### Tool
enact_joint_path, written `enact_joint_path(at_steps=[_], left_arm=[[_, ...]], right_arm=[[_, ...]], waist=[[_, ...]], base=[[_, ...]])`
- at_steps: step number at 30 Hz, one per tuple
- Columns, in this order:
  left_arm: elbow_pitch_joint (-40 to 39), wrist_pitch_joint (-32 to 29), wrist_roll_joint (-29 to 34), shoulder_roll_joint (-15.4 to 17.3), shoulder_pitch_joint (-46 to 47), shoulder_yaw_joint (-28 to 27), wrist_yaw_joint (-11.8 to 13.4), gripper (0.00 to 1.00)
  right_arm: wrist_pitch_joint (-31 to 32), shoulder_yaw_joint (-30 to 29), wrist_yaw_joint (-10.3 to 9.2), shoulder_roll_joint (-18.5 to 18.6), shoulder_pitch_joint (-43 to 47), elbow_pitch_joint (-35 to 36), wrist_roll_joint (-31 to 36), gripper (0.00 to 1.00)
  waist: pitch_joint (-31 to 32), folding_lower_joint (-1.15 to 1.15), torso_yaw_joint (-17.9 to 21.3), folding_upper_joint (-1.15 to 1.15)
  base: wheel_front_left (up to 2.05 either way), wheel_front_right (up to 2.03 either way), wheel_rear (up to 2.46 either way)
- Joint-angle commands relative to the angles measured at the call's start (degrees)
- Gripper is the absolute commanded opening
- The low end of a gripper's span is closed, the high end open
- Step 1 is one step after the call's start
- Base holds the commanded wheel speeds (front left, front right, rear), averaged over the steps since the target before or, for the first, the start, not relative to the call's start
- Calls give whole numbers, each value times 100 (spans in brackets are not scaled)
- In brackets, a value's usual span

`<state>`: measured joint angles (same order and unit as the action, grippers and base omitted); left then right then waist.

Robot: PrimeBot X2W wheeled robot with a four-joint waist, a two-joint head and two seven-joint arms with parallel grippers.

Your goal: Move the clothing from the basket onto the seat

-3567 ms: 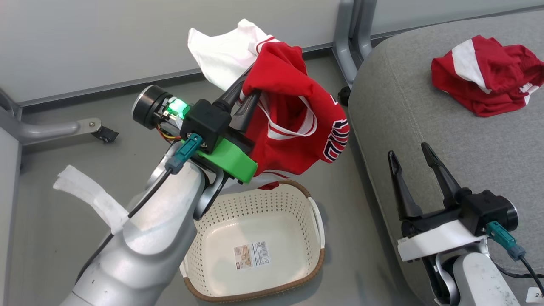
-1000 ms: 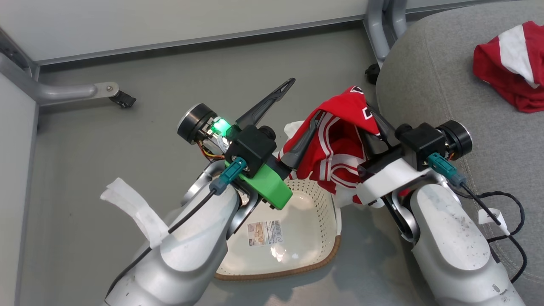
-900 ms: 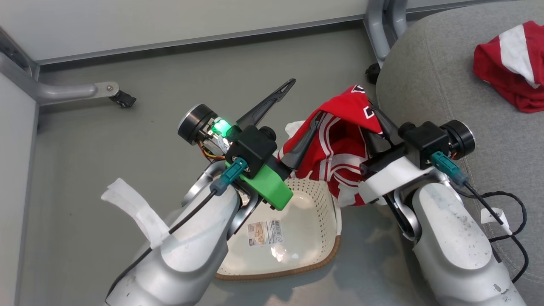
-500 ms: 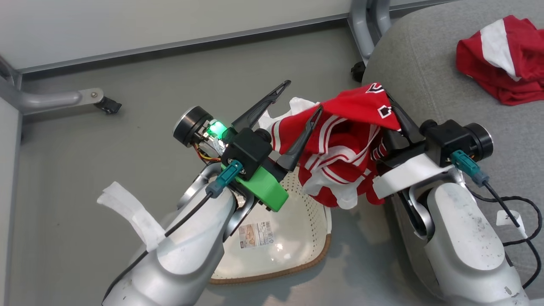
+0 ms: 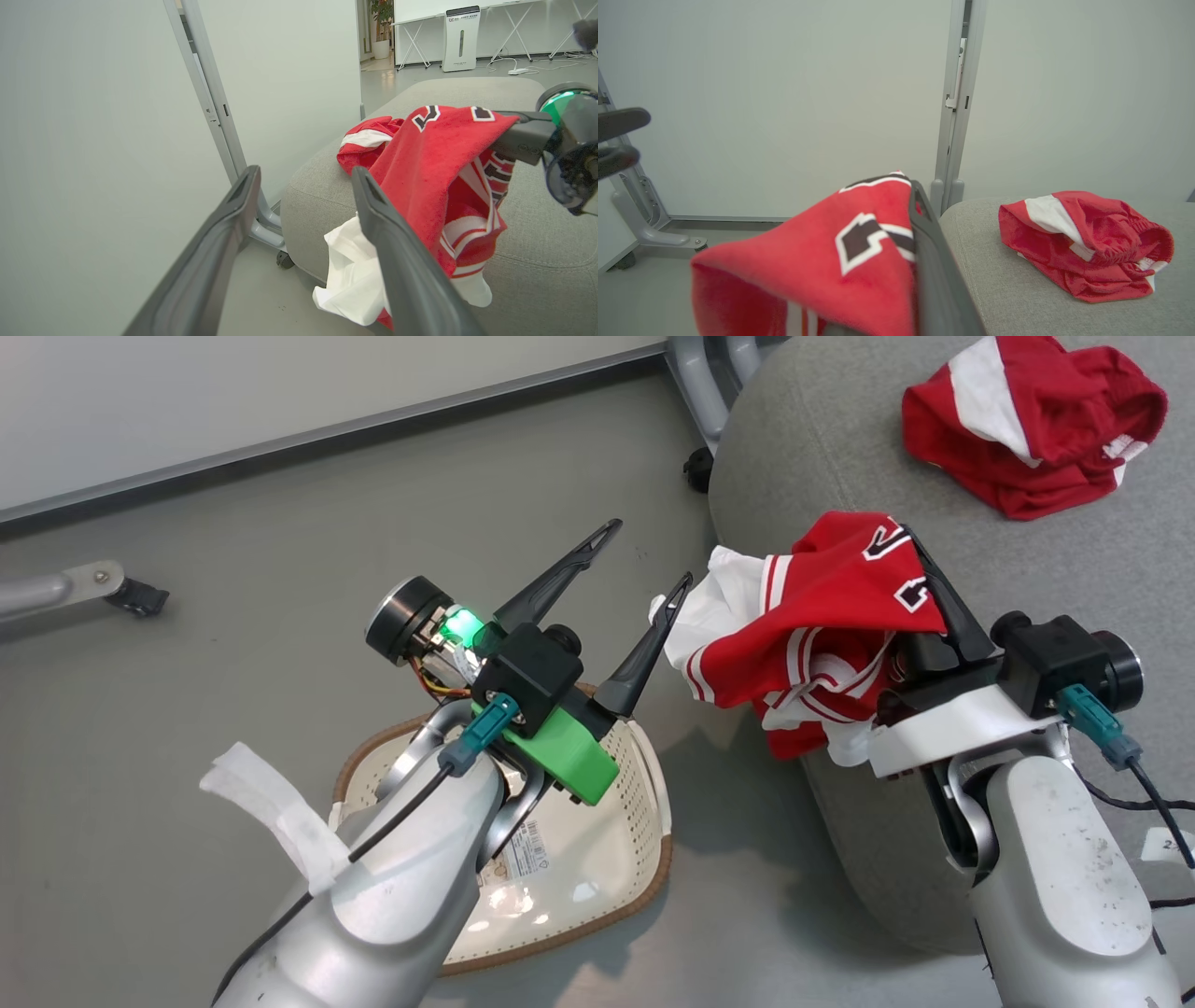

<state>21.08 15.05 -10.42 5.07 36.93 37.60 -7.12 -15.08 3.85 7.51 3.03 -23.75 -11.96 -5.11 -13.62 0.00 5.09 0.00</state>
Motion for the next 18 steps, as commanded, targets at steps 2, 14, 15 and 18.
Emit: enact_joint_path(at_steps=[2,14,15,18], left_arm=[[-9,18,34,60,-62,-1,-37,100],[2,18,45,87,-70,158,-35,100],[2,19,41,84,-73,176,-36,100],[12,18,35,70,-82,214,-37,100]], right_arm=[[-13,-114,-4,-1,125,103,-50,0],[-14,-560,-4,-7,453,443,-180,0],[-13,-595,-4,-6,480,459,-194,0],[-14,-675,-4,-9,560,512,-247,0]], waist=[[-154,0,292,0],[-364,0,866,0],[-374,0,898,0],[-395,0,970,0]], base=[[0,0,0],[0,0,0],[0,0,0],[0,0,0]])
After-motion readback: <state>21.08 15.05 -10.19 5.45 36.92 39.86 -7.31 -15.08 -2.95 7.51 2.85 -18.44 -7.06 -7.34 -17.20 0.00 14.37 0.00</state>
